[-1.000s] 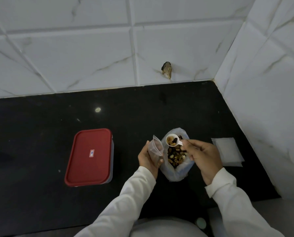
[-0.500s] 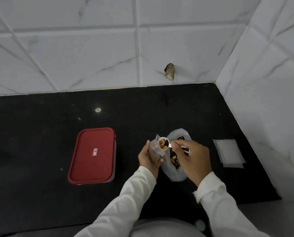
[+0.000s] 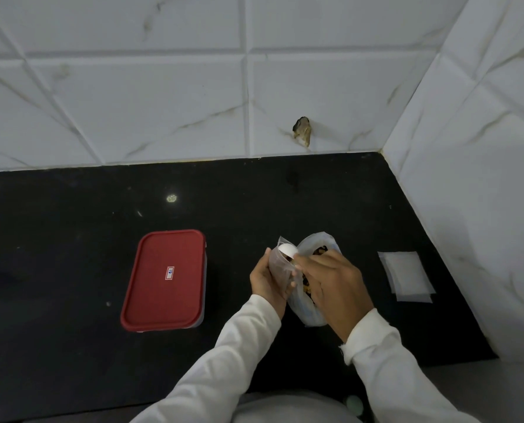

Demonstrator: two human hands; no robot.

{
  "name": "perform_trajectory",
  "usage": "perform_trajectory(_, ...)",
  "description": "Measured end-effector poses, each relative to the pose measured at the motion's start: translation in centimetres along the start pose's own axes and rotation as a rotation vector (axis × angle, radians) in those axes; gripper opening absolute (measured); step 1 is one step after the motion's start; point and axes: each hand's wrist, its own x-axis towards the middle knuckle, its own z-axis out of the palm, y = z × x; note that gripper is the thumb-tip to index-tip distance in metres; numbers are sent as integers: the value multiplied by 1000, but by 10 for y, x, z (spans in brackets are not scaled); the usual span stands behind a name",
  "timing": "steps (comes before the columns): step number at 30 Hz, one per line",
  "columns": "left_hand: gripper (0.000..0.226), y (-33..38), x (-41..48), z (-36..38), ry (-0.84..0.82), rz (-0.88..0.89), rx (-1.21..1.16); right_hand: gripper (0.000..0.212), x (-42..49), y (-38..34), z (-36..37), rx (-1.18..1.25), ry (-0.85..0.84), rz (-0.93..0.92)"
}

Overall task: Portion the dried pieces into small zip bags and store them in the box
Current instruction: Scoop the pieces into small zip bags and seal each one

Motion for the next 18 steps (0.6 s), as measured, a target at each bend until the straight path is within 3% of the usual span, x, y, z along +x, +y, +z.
perform_trajectory(2,43,0,0,1,-5,-1,-12,36,8,-6,-2,-33,-90,3)
perform_trajectory(4,43,0,0,1,4,-1,-7,35,20,-11,-2,-207,-506,133)
perform_trajectory(6,42,-1,1,2,16,-4,-6,47,17,-1,3,-244,-638,253)
perform_trajectory(7,41,-1,1,2,19,-3,-9,44,11,-4,1,-185,-624,284)
perform_trajectory(11,42,-3,4,-1,24,2,-15,23,-3,6,-9,21,72,6)
perform_trajectory(14,36,-4,5,-6,53,7,-15,10,-5,28,-20,36,139,161)
perform_trajectory(18,38,-8,7,-12,109,-7,3,12,-19,68,-2,60,88,296)
